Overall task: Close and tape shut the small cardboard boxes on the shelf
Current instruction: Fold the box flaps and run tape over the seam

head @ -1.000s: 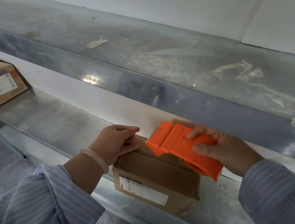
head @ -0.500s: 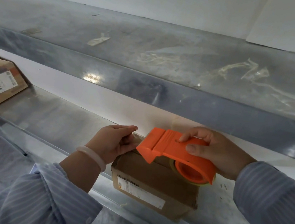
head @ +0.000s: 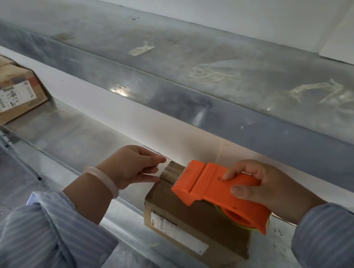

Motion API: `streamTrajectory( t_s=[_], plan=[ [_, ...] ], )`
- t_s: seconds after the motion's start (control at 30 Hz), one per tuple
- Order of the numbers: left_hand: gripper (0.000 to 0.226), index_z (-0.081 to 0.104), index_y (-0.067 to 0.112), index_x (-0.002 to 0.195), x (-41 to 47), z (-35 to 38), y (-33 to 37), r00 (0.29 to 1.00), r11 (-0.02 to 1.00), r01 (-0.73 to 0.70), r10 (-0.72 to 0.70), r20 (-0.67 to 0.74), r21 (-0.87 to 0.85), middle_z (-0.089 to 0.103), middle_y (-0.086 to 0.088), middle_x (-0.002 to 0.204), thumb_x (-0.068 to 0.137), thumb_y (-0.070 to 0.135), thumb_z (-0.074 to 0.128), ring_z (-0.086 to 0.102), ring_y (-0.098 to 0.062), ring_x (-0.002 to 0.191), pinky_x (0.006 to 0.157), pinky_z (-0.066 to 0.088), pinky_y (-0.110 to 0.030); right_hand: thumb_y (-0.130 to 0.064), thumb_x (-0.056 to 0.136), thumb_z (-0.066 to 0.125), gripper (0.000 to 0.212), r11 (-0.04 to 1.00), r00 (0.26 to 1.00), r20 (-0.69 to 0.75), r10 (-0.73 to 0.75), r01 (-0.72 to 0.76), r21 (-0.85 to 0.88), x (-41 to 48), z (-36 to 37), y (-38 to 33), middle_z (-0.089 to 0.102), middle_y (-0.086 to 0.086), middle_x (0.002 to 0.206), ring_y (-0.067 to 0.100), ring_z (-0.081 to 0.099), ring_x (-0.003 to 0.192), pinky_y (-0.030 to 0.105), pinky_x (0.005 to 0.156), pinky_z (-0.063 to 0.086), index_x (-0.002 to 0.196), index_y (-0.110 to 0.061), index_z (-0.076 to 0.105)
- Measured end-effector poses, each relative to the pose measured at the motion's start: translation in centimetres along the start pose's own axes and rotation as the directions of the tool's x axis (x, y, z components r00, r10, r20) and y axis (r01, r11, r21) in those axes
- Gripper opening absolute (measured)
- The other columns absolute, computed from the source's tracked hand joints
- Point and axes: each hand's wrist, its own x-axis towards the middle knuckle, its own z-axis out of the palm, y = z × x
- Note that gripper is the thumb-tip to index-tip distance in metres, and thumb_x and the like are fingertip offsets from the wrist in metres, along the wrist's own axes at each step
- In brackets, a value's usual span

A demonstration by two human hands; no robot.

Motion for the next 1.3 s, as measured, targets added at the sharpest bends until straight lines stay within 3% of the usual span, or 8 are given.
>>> streamTrajectory(
  t_s=[0.1, 0.3, 0.67, 0.8, 0.9, 1.0, 1.13, 1.3],
  plan=[
    [0.014, 0.072, -0.003, 0.094, 0.2, -0.9, -0.3, 1.000, 1.000, 0.011, -0.011, -0.014, 0.003, 0.055, -0.006, 0.062, 0.089, 0.009, 0.067, 0.057, -0.015, 0.061, 0.066, 0.061, -0.034, -0.061, 0.047, 0.075, 0.046, 1.000, 1.000, -0.003, -0.002, 0.002, 0.015, 0.3, 0.4, 0.0, 0.070, -0.017, 0.097, 0.013, 0.071, 0.089, 0.029, 0.072, 0.057, 0.091, -0.046, 0.070],
    [0.014, 0.071, -0.003, 0.097, 0.7, -2.1, -1.4, 0.999, 0.999, 0.034, -0.034, -0.036, -0.023, 0.053, -0.005, 0.060, 0.090, 0.008, 0.067, 0.055, -0.014, 0.059, 0.067, 0.060, -0.034, -0.042, 0.063, 0.079, 0.023, 1.000, 1.000, 0.016, 0.005, -0.006, 0.025, 0.8, 0.8, -0.7, 0.071, -0.017, 0.094, 0.007, 0.070, 0.084, 0.020, 0.066, 0.053, 0.084, -0.045, 0.071],
    [0.014, 0.070, -0.003, 0.099, 2.7, -4.0, -4.7, 0.984, 0.985, 0.128, -0.140, -0.107, -0.118, 0.052, -0.004, 0.059, 0.091, 0.007, 0.066, 0.053, -0.011, 0.054, 0.060, 0.059, -0.029, -0.039, 0.065, 0.083, 0.022, 0.999, 1.000, 0.000, 0.018, -0.018, 0.028, 1.0, 0.9, -0.6, 0.071, -0.019, 0.091, 0.004, 0.070, 0.080, 0.017, 0.062, 0.052, 0.083, -0.044, 0.071],
    [0.017, 0.070, -0.005, 0.100, 2.9, -3.7, -6.7, 0.975, 0.954, 0.191, -0.212, -0.070, -0.232, 0.053, -0.007, 0.060, 0.087, 0.006, 0.068, 0.055, -0.013, 0.054, 0.056, 0.057, -0.027, -0.043, 0.066, 0.083, 0.021, 0.999, 1.000, 0.016, 0.027, -0.027, -0.024, 1.2, 1.1, -0.8, 0.070, -0.021, 0.094, 0.006, 0.070, 0.084, 0.020, 0.063, 0.053, 0.083, -0.045, 0.070],
    [0.034, 0.068, -0.007, 0.105, 2.8, -2.6, -8.2, 0.971, 0.936, 0.230, -0.238, 0.003, -0.267, 0.059, -0.015, 0.074, 0.077, 0.011, 0.075, 0.058, -0.018, 0.058, 0.054, 0.056, -0.028, -0.042, 0.059, 0.076, 0.026, 0.999, 1.000, 0.011, 0.029, -0.029, -0.038, 1.3, 1.3, -0.9, 0.070, -0.019, 0.093, 0.008, 0.070, 0.084, 0.022, 0.064, 0.053, 0.084, -0.045, 0.070],
    [0.046, 0.063, 0.001, 0.120, 2.8, -0.9, -9.4, 0.978, 0.935, 0.210, -0.204, 0.050, -0.284, 0.070, -0.024, 0.100, 0.077, 0.012, 0.076, 0.066, -0.027, 0.075, 0.066, 0.061, -0.039, -0.043, 0.061, 0.080, 0.023, 0.999, 1.000, 0.013, 0.009, -0.008, -0.050, 1.3, 1.4, -1.0, 0.070, -0.020, 0.093, 0.006, 0.069, 0.083, 0.019, 0.064, 0.053, 0.082, -0.045, 0.070],
    [0.031, 0.065, 0.004, 0.117, 2.6, 0.1, -10.5, 0.983, 0.957, 0.173, -0.184, -0.024, -0.232, 0.073, -0.021, 0.095, 0.088, 0.012, 0.070, 0.068, -0.030, 0.079, 0.081, 0.058, -0.048, -0.042, 0.062, 0.081, 0.023, 0.998, 1.000, 0.002, 0.001, -0.001, -0.063, 1.4, 1.5, -1.0, 0.069, -0.021, 0.093, 0.004, 0.069, 0.082, 0.017, 0.063, 0.051, 0.082, -0.044, 0.070],
    [0.019, 0.066, 0.000, 0.108, 2.1, 1.1, -11.1, 0.966, 0.959, 0.206, -0.232, -0.116, -0.195, 0.072, -0.012, 0.075, 0.096, 0.013, 0.059, 0.068, -0.022, 0.065, 0.054, 0.056, -0.032, -0.044, 0.066, 0.083, 0.020, 0.998, 1.000, 0.009, 0.008, -0.007, -0.058, 1.4, 1.6, -1.1, 0.067, -0.026, 0.093, 0.000, 0.067, 0.083, 0.015, 0.061, 0.051, 0.080, -0.046, 0.070]
  ],
)
